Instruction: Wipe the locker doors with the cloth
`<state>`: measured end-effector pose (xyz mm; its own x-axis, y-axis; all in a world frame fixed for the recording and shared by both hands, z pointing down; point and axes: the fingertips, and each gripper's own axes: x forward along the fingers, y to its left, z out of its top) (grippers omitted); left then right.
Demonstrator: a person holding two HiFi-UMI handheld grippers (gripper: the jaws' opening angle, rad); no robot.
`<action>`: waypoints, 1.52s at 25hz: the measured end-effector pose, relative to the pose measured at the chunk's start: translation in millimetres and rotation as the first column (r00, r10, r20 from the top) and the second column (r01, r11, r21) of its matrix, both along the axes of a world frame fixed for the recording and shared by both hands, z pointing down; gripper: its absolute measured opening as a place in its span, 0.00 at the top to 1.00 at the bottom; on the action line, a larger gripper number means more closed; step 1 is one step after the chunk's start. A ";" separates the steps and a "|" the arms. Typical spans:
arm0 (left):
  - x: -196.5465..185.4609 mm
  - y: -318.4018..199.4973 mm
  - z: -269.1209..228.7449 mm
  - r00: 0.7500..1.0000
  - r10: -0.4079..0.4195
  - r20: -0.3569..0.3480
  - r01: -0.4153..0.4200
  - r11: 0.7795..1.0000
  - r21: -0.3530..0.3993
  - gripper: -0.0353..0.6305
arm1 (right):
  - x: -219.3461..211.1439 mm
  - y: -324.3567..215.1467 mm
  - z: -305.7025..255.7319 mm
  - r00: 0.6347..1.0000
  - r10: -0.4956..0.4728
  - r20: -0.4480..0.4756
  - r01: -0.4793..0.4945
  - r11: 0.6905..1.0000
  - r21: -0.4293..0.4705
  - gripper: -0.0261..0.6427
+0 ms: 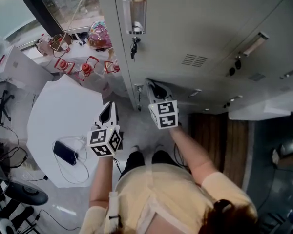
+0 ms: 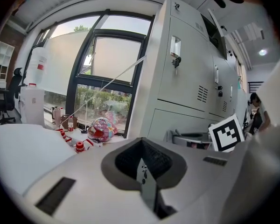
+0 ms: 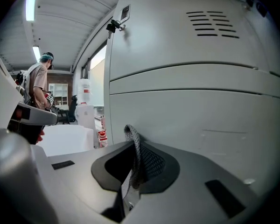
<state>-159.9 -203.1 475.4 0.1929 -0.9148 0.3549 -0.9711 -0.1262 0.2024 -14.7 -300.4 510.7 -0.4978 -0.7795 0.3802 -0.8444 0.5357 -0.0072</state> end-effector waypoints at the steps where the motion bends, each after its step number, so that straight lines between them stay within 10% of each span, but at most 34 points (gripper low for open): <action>1: 4.5 -1.9 0.2 1.000 0.011 0.000 -0.011 1.000 0.000 0.94 | 5.3 0.5 0.2 1.000 0.008 -0.003 -0.008 1.000 -0.002 0.93; 18: 70.1 -27.6 5.6 0.987 0.163 -0.001 -0.163 0.987 -0.004 0.94 | 108.2 -2.7 2.7 0.980 0.194 -0.040 -0.194 0.981 0.011 0.93; 38: 77.0 -29.3 12.3 0.988 0.154 -0.003 -0.154 0.988 -0.007 0.94 | 144.5 5.4 12.0 0.972 0.227 -0.061 -0.227 0.974 0.003 0.93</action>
